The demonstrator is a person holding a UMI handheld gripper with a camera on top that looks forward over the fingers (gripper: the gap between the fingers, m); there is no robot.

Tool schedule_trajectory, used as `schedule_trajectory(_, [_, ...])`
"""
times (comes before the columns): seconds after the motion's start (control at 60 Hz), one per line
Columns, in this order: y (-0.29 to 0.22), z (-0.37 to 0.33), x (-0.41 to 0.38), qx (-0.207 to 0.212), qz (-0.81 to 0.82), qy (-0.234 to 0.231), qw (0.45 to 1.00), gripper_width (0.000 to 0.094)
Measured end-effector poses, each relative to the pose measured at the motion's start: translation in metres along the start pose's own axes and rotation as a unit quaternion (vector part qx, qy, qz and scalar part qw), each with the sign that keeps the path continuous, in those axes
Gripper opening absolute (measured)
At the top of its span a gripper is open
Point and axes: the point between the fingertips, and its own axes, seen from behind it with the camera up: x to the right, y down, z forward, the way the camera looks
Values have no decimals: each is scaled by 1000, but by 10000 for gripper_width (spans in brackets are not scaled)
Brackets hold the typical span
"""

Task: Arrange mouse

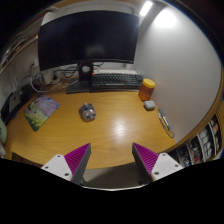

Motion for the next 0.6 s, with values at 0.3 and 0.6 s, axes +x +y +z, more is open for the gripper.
schedule_trajectory(0.3, [-14,32,-57,67,-12,-41,997,858])
schedule_trajectory(0.6, [-41,71,-88,138,-25,-72,987,852])
